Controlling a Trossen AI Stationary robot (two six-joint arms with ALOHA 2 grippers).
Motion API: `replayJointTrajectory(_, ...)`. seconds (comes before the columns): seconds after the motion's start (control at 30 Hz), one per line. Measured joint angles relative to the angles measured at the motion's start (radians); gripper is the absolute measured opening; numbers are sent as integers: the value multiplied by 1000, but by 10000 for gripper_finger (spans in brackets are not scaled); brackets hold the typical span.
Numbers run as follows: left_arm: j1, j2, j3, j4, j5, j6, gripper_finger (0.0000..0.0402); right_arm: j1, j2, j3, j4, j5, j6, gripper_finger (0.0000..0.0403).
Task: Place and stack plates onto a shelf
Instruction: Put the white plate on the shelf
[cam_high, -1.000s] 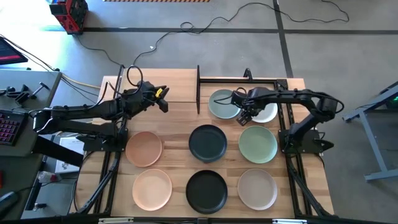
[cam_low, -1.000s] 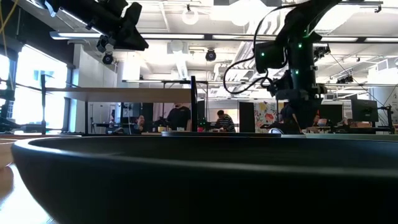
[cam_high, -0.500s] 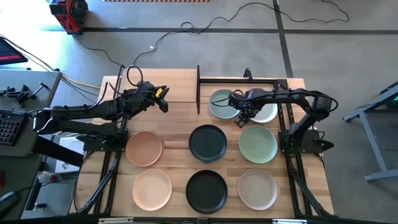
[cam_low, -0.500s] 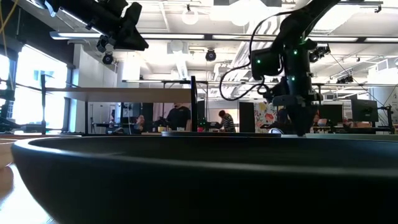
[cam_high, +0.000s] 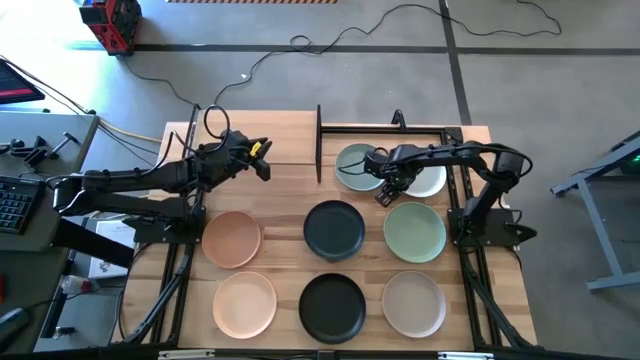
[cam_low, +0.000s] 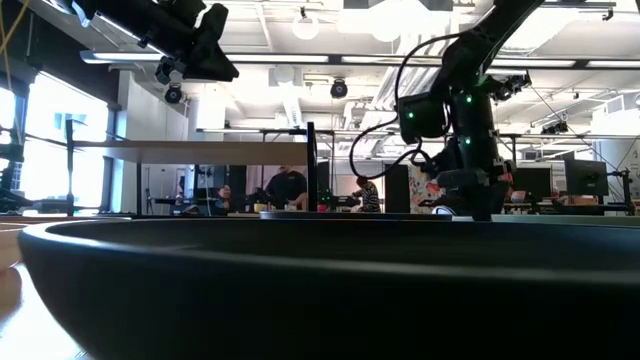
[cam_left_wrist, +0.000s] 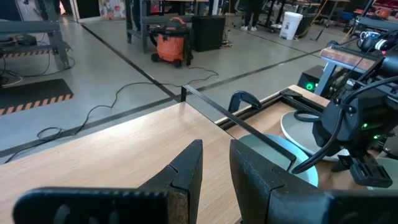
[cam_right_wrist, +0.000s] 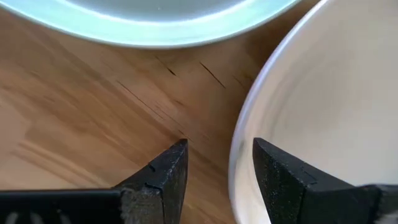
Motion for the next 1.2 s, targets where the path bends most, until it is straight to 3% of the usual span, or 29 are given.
replayJointTrajectory(0.2, 0, 0, 0, -1, 0, 0, 71, 0, 1, 0, 1, 4, 8, 138)
replayJointTrajectory(0.6, 0, 0, 0, -6, 0, 0, 71, 0, -1, 0, -9, 9, 21, 8)
replayJointTrajectory(1.2, 0, 0, 0, -6, 0, 0, 71, 0, -46, 4, -70, 5, 62, 1)
